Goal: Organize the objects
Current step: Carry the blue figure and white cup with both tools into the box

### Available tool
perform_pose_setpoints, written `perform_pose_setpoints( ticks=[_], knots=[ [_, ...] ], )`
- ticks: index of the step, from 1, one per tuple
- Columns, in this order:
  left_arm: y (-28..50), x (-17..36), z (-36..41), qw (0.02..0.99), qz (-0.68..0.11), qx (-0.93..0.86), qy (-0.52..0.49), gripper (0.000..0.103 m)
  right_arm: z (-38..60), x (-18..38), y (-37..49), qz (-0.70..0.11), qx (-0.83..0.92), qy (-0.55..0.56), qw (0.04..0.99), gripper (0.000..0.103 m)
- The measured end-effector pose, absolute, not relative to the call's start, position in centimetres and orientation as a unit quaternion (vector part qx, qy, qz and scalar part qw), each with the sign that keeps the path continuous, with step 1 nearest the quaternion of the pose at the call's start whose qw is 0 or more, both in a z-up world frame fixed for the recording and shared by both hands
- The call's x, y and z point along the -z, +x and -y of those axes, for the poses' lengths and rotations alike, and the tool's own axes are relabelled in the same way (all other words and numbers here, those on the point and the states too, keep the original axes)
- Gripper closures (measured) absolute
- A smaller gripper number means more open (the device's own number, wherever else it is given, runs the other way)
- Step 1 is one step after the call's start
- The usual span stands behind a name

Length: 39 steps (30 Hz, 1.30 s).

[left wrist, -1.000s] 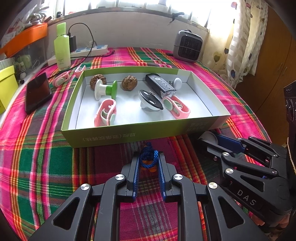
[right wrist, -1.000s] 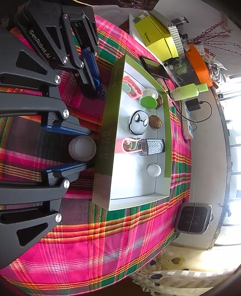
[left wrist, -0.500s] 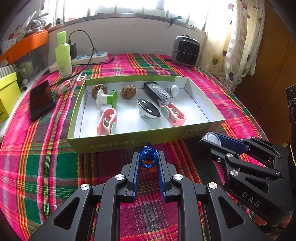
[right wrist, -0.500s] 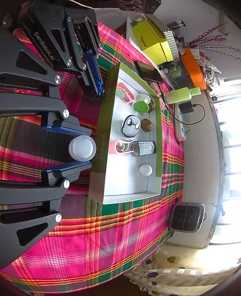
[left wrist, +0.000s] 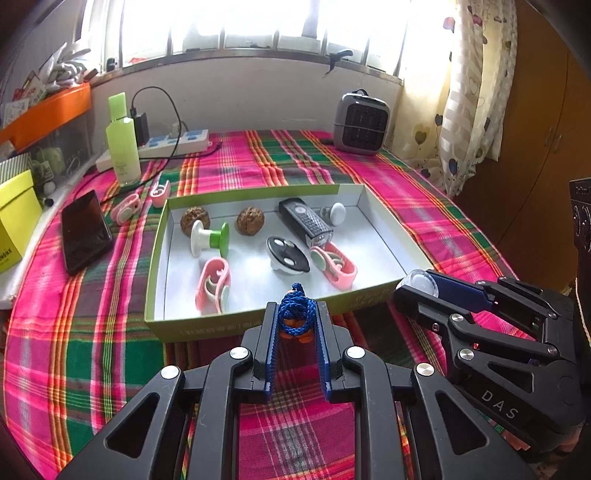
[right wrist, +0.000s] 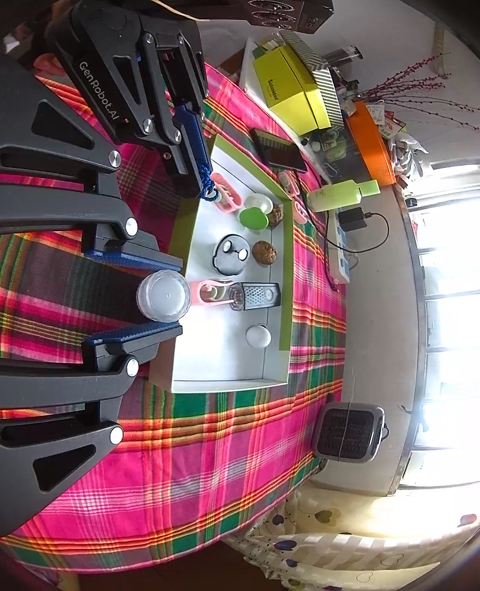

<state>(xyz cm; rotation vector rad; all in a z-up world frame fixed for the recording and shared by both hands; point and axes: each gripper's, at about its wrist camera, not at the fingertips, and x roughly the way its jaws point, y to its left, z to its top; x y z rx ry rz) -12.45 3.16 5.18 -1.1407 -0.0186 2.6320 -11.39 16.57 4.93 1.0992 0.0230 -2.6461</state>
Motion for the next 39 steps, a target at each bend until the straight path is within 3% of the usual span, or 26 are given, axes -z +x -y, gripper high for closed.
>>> perform_pose_setpoints(
  ticks=[39],
  knots=[
    [-22.3,-4.1,-1.8,0.101,0.018,-0.902,-0.419,0.086,-18.6,-3.5,-19.8,0.004,0.905,0.408,0.117,0.074]
  ],
)
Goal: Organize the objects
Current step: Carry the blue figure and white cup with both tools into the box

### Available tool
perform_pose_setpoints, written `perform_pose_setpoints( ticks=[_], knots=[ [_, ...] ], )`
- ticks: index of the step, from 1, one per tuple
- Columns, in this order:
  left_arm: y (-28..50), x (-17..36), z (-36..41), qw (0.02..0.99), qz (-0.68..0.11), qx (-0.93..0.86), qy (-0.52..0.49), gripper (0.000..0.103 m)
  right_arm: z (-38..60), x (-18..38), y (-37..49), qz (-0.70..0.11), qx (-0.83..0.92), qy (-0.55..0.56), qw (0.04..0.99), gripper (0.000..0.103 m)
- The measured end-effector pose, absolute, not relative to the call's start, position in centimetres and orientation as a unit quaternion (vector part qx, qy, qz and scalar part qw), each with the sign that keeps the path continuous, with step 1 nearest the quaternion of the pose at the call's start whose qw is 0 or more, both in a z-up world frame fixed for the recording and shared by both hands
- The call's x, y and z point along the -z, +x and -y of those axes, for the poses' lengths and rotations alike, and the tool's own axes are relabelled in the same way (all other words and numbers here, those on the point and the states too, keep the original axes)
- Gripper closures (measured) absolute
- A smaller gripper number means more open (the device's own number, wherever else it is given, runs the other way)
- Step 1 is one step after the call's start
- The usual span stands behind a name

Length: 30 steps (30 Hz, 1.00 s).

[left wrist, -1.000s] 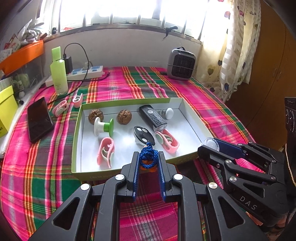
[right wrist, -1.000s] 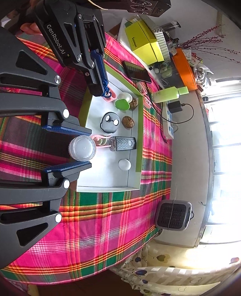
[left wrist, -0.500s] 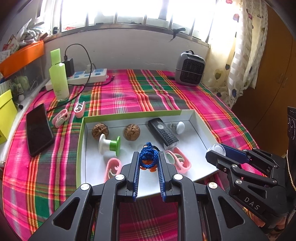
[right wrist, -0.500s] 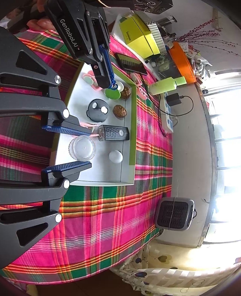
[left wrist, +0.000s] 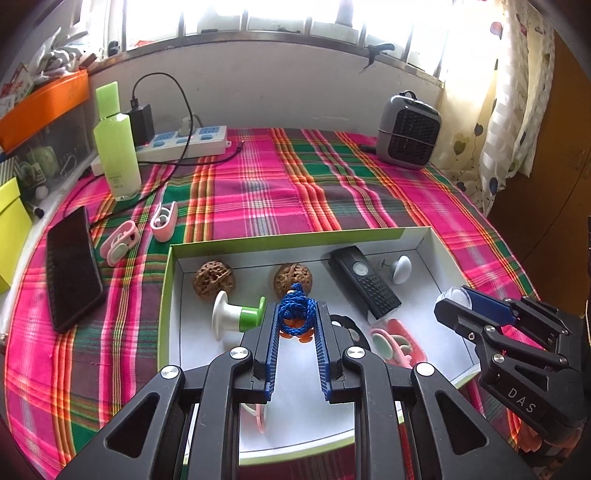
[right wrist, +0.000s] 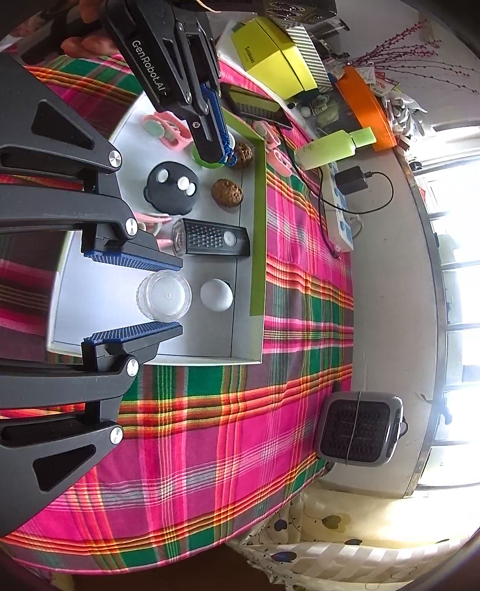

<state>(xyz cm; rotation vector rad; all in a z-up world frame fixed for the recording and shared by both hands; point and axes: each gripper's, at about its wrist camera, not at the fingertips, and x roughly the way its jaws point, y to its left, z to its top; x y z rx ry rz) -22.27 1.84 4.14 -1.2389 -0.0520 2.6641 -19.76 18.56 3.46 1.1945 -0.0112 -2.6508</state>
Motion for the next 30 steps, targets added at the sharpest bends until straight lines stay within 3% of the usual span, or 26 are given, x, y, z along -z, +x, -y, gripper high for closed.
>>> perform_pose_setpoints(
  ticks=[30],
  knots=[
    [-24.0,-1.8,-2.1,0.100,0.009,-0.890,-0.445,0.086,-17.9,-2.4,-21.8,-0.016,0.901,0.418,0.120,0.074]
  ],
)
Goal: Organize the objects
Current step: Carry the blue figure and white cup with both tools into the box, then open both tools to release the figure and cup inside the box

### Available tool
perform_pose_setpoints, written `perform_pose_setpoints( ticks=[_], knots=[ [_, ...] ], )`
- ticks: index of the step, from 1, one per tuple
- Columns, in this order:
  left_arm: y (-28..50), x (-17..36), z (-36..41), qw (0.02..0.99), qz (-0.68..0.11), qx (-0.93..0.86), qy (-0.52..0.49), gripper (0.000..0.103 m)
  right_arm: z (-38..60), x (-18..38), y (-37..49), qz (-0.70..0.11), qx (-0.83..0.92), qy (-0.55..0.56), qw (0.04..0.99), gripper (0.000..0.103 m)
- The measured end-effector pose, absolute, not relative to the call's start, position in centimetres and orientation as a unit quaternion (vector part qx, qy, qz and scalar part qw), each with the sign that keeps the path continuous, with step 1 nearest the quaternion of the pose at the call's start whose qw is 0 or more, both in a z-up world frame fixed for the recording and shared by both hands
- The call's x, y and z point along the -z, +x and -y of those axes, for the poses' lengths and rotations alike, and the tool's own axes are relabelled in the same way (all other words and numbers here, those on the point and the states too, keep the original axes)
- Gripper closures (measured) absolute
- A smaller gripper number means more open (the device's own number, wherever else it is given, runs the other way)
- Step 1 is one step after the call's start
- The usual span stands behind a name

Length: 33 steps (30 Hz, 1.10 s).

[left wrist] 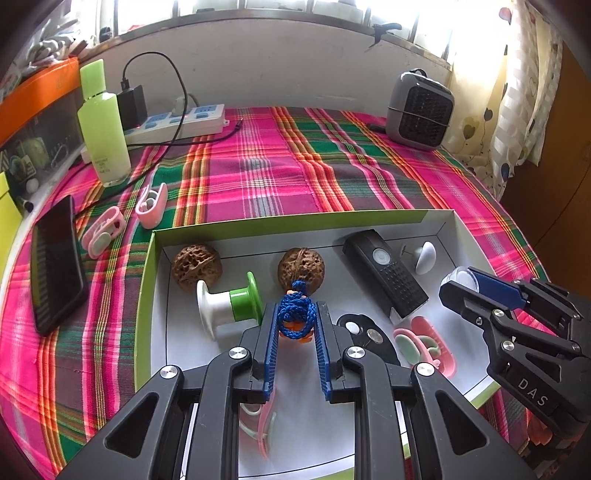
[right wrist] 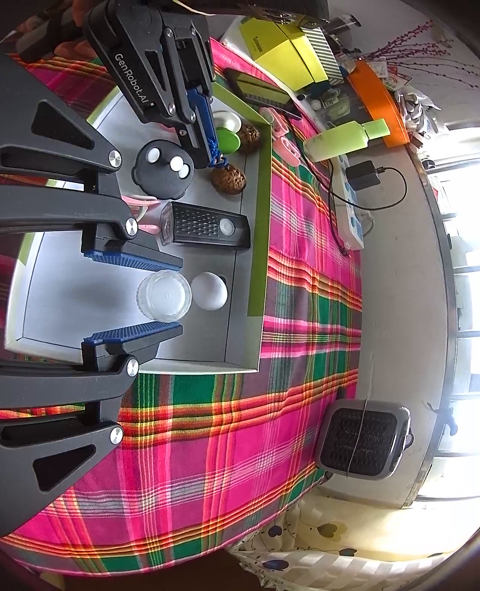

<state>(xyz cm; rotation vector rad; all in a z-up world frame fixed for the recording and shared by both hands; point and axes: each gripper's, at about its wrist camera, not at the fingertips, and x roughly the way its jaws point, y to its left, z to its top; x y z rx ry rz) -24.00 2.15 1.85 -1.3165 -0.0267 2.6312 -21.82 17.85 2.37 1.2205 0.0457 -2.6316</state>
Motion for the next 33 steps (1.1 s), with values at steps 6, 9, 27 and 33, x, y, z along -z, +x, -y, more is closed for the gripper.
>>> perform_pose_setpoints(
  ticks=[6,9,27,33],
  knots=[
    [-24.02,-1.80,-2.15,0.097,0.007,-0.889,-0.446,0.086,-17.53,-2.21,-21.93,-0.018,0.900,0.418,0.126,0.074],
    [-23.99,-1.76,-2.17,0.096,0.007,-0.889,-0.447,0.086,-17.41,-2.17,-22.05,-0.017,0.899,0.418,0.126,0.074],
    [-24.12,-1.47,-2.12,0.098,0.010,-0.887,-0.451,0.082,-17.05,-1.80,-22.10,-0.026,0.900,0.417,0.129,0.074],
    [-24.07,-1.53,-2.20,0.098,0.009,-0.887,-0.450,0.078,-16.97,-1.81,-22.01,-0.031,0.899,0.417,0.127,0.074]
  ],
)
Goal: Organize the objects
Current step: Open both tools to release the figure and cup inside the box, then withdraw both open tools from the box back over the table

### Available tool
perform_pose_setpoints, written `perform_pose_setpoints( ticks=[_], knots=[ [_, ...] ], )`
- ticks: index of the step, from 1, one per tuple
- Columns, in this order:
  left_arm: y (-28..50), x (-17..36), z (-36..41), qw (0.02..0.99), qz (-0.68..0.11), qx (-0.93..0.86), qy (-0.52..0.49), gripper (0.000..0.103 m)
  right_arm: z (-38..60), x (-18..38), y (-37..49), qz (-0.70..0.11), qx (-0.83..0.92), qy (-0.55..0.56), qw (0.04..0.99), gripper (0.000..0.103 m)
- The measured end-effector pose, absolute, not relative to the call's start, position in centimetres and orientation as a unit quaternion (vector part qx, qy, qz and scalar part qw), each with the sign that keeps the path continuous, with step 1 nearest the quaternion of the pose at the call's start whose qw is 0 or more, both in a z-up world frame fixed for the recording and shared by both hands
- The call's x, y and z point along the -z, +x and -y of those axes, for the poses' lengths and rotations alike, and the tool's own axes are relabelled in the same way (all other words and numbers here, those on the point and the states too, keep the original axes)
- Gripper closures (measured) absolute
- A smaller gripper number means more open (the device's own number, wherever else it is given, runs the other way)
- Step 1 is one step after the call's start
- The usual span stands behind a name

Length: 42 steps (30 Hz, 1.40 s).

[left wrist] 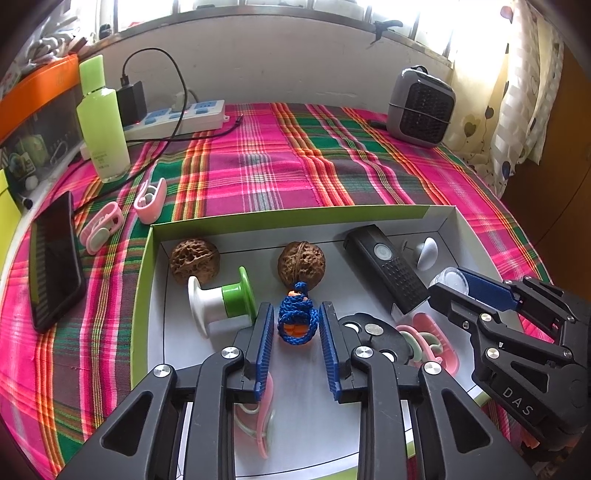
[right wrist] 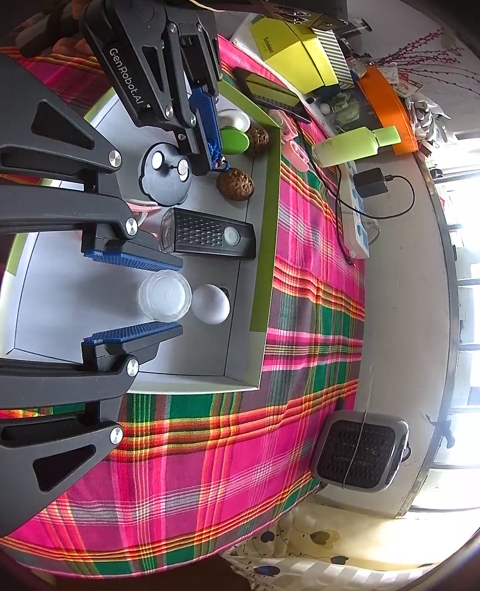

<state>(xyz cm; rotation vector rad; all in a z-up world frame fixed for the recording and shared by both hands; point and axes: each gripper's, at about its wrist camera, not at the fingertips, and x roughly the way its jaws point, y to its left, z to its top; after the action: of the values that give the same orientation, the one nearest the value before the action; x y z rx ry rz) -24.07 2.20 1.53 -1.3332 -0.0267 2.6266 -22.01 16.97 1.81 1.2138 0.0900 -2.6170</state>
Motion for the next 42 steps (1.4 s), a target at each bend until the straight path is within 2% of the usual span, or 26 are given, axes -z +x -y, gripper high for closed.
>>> perform_pose_setpoints(
  ticks=[14,24,27,31,42],
  knots=[
    [-23.9,-1.8,-2.1,0.103,0.013,-0.889,-0.446,0.068,-16.9,-1.8,-22.0,-0.028,0.899,0.417,0.129,0.074],
    [-23.1,-2.4,-2.1,0.099,0.011,-0.893,-0.438,0.061,-17.1,-2.1,-21.2,-0.017,0.901,0.413,0.130,0.070],
    [-22.9,-2.7,-2.0,0.096,0.013,-0.895,-0.435,0.060,-17.2,-2.3,-20.9,-0.012,0.903,0.409,0.127,0.069],
    [-22.4,-3.0,-1.9,0.092,0.011,-0.898,-0.430,0.060,-17.3,-2.6,-20.5,-0.005,0.905,0.407,0.126,0.063],
    [-20.2,-4.3,-1.9,0.083,0.009,-0.908,-0.410,0.060,-17.6,-3.6,-18.8,0.004,0.911,0.394,0.119,0.063]
  ],
)
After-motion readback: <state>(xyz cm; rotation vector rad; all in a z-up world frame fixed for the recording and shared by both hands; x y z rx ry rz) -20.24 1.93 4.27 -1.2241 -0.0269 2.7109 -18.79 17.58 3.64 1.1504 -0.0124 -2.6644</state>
